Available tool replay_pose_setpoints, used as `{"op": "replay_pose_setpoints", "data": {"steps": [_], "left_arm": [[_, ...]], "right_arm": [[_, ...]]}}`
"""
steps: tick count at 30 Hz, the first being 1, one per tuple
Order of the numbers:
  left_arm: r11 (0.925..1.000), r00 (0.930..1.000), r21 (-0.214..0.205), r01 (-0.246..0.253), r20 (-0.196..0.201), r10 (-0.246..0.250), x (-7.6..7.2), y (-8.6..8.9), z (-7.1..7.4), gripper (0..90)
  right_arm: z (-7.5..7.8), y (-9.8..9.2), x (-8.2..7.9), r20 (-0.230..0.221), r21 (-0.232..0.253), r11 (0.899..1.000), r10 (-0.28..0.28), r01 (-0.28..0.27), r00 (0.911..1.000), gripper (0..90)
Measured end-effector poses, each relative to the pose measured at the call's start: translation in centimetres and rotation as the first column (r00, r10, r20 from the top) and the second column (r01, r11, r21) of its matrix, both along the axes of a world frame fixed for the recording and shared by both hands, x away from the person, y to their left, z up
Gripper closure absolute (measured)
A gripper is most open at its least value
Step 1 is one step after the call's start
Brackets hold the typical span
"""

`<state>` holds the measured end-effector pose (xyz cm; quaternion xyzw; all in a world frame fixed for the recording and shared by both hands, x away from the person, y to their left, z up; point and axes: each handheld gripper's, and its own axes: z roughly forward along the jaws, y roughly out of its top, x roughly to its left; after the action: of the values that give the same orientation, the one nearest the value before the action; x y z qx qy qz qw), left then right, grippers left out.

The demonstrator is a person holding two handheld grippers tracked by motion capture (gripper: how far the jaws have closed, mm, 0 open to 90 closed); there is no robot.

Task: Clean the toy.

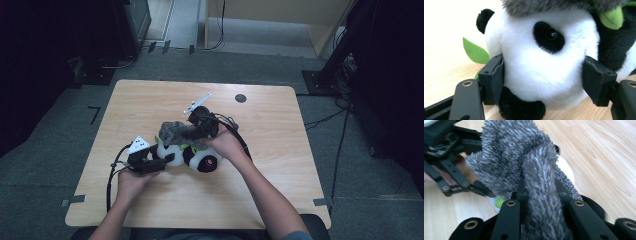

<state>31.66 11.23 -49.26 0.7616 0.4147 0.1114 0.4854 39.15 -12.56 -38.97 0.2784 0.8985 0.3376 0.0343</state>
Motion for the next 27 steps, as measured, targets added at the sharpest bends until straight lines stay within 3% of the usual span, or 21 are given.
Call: {"op": "replay_pose_setpoints", "data": {"steps": [13, 17, 23, 27], "left_arm": [[0.9998, 1.0, -0.018, 0.006, 0.001, -0.006, 0.0, 0.2, -0.2, 26.3], [0.9998, 1.0, -0.022, 0.005, 0.001, -0.005, 0.0, 0.2, -0.2, 25.9], [0.9995, 1.0, -0.031, 0.004, 0.007, -0.004, 0.0, 0.2, -0.3, 24.5], [0.9985, 1.0, -0.053, 0.009, 0.003, -0.009, 0.1, 0.3, -0.3, 22.8]], "right_arm": [[0.7, -3.3, 0.9, 0.017, 0.014, 0.994, -0.106, 0.106, 0.9942, 74.5], [1.6, -3.5, 0.5, 0.014, 0.043, 0.992, -0.122, 0.121, 0.9925, 74.7], [3.4, -1.8, -0.8, 0.037, 0.088, 0.994, -0.064, 0.061, 0.9973, 74.6], [3.6, -0.1, -1.5, 0.025, 0.095, 0.995, -0.014, 0.012, 0.9996, 74.6]]}}
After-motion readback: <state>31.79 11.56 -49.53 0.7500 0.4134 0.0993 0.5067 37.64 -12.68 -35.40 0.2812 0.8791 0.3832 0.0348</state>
